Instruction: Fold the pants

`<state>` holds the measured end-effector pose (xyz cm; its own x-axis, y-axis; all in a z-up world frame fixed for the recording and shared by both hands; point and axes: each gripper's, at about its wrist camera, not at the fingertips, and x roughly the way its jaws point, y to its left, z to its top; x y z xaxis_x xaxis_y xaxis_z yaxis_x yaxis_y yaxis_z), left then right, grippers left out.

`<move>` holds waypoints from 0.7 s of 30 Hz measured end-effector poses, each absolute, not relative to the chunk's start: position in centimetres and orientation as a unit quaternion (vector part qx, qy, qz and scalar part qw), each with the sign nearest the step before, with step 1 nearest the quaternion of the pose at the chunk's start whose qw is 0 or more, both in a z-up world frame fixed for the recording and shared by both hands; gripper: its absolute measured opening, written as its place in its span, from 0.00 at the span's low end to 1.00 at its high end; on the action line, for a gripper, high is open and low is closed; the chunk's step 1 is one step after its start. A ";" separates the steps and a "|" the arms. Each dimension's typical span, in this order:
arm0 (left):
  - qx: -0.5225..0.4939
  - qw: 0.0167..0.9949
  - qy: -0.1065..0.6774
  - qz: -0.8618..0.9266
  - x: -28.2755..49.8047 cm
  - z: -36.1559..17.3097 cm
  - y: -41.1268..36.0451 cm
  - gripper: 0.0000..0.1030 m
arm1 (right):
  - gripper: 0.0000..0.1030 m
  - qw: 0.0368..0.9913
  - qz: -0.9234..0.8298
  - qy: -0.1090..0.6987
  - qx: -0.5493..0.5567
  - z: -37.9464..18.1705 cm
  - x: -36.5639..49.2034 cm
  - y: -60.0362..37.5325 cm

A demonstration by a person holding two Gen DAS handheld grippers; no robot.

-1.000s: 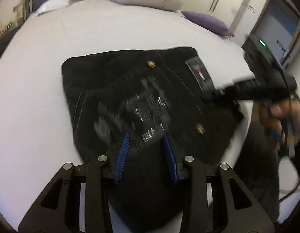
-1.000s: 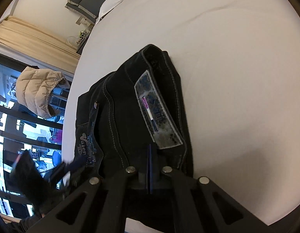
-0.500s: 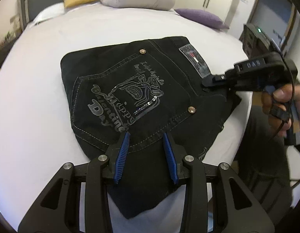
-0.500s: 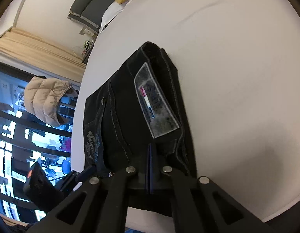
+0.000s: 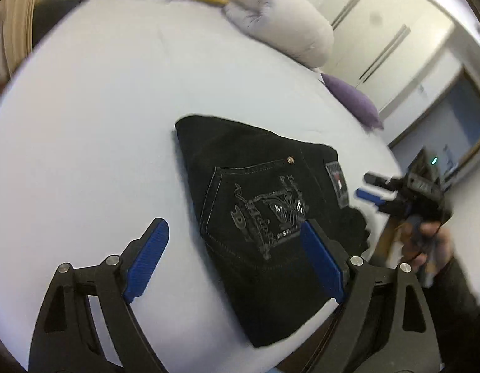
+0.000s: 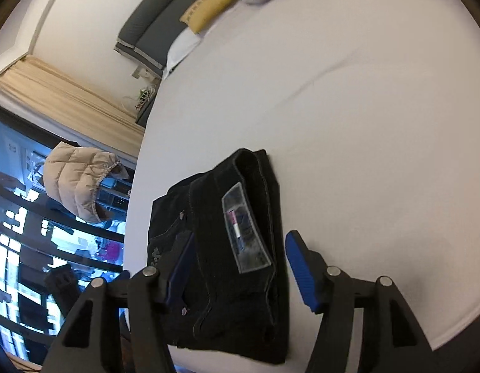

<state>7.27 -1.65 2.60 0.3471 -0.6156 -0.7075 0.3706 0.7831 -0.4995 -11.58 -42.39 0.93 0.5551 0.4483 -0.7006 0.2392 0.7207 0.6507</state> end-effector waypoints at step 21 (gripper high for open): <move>-0.198 0.708 0.599 -0.318 12.8 -3.1 -4.6 0.32 | 0.35 0.765 0.088 0.529 0.356 -3.6 -7.1 -40.4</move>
